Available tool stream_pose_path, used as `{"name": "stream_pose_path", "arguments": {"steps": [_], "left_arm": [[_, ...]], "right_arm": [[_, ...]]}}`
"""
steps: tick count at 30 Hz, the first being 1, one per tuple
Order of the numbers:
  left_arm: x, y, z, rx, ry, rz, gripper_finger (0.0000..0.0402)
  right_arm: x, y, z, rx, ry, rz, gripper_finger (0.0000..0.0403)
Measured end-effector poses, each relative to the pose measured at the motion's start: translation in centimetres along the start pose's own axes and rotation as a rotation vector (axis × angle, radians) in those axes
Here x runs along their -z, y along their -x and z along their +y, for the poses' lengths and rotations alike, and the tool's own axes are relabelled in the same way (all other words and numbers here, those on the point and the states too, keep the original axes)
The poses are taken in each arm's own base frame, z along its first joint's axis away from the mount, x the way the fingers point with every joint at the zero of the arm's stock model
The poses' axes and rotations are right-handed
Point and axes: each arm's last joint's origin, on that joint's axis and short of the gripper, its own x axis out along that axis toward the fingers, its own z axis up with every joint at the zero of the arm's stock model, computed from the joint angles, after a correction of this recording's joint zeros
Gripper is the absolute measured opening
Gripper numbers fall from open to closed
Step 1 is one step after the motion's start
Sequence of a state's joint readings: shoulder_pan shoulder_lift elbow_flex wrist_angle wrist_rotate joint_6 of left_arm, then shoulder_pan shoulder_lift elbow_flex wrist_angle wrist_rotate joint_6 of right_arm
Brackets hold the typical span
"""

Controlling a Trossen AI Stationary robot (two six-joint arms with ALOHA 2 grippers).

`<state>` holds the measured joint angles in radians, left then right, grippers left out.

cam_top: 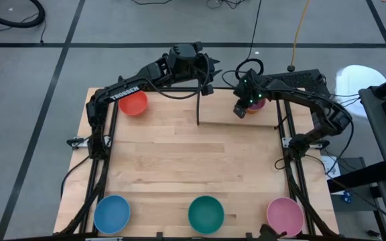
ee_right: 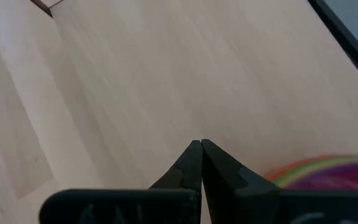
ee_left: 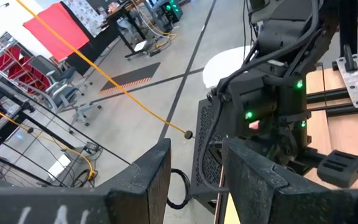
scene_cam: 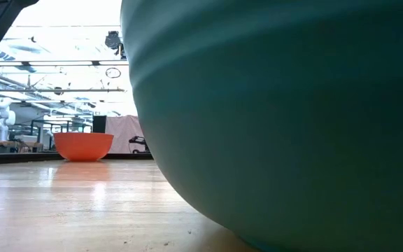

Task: Place and stack bowls onto a shelf
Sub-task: Adjust the stacked small bowls on the shelf

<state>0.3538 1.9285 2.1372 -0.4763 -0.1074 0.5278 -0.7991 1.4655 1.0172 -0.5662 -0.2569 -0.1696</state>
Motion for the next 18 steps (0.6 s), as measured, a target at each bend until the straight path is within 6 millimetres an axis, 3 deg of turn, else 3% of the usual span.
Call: {"name": "stream_pose_path", "arguments": {"steps": [5, 9, 14, 18], "left_arm": [[0.0, 0.0, 0.0, 0.000, 0.000, 0.000, 0.0149], [0.0, 0.0, 0.0, 0.000, 0.000, 0.000, 0.0149], [0.0, 0.0, 0.0, 0.000, -0.014, 0.000, 0.0149], [0.0, 0.0, 0.0, 0.000, -0.017, 0.000, 0.0149]], "right_arm": [[-0.3, 1.4, 0.2, 0.009, 0.025, -0.069, 0.0000], [-1.6, 2.3, 0.9, 0.007, 0.112, -0.218, 0.0000], [-2.1, 2.6, -0.1, 0.290, 0.029, -0.249, 0.0000], [-1.7, 2.8, -1.1, 0.335, -0.012, -0.222, 0.0000]]}}
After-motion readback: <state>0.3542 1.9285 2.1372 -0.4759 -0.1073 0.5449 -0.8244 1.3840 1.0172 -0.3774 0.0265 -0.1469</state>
